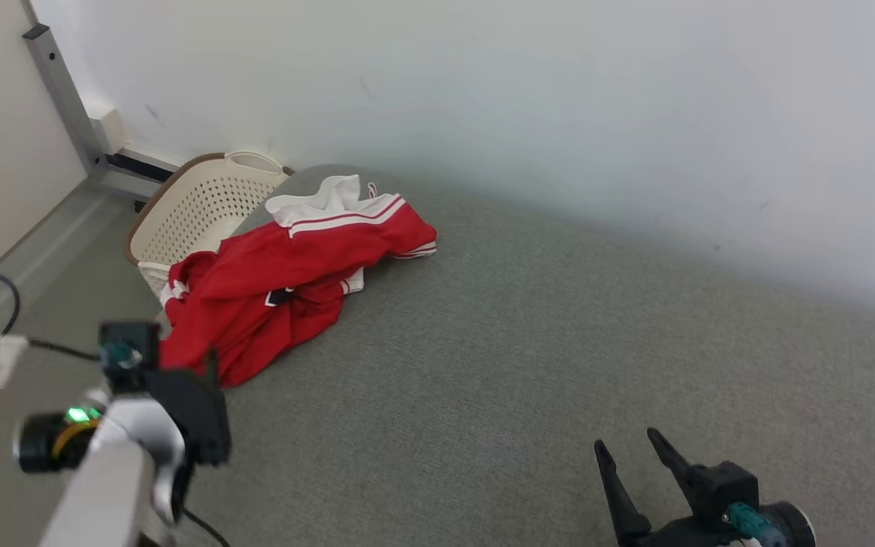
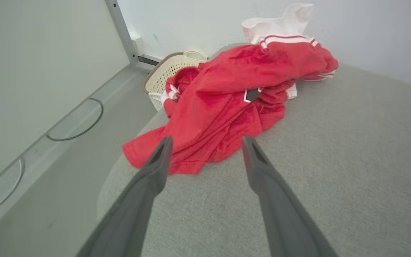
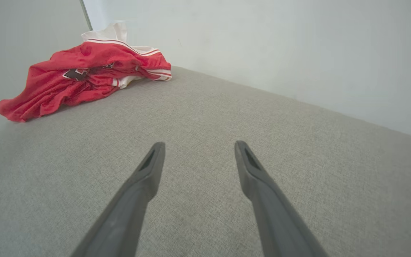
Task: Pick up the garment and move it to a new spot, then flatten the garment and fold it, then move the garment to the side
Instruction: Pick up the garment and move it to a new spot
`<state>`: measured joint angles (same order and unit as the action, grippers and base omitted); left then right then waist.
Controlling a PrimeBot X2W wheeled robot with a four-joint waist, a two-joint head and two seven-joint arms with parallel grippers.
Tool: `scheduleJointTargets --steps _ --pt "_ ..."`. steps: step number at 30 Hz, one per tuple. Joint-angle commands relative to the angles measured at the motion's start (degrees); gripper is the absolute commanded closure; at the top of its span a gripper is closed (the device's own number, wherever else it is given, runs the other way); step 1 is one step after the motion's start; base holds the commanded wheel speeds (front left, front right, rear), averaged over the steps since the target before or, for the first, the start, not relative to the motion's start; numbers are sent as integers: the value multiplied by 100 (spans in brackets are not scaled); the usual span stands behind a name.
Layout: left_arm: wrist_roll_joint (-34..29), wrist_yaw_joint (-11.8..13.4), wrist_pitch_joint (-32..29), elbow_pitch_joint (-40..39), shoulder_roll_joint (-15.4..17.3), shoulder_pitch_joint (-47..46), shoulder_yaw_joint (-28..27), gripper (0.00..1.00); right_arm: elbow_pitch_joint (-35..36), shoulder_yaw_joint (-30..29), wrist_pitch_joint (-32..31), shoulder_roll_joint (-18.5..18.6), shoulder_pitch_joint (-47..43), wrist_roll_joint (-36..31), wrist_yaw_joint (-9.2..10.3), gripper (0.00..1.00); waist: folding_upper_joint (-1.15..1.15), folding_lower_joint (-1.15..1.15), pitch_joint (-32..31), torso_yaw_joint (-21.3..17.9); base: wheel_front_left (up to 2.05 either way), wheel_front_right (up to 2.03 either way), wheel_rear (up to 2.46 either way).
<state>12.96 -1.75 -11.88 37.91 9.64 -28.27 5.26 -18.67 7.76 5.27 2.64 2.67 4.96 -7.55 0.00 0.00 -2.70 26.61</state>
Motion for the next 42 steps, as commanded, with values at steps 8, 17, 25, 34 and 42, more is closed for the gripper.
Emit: scheduleJointTargets --steps 8,17,25,34,42 --pt "83 -16 -62 734 458 -1201 -191 0 1101 -114 -635 18 -157 -675 12 0 0 0 1423 -1147 0 0 0" --pt "291 -183 -63 1286 598 -1902 -242 0 1928 -108 -1052 10 -318 -1022 12 0 0 0 2092 -1476 0 0 0" --pt "162 260 50 1924 877 -2201 -292 0 2216 -109 -1171 14 -484 -1073 12 0 0 0 2299 -1652 0 0 0" --pt "48 512 274 2438 1130 -2301 -195 93 2269 -2 -1220 70 -684 -979 12 0 0 0 2179 -1793 0 0 0" --pt "34 287 527 2653 1092 -2174 -37 100 1952 112 -1096 30 -764 -805 12 0 0 0 1550 -1838 0 0 0"
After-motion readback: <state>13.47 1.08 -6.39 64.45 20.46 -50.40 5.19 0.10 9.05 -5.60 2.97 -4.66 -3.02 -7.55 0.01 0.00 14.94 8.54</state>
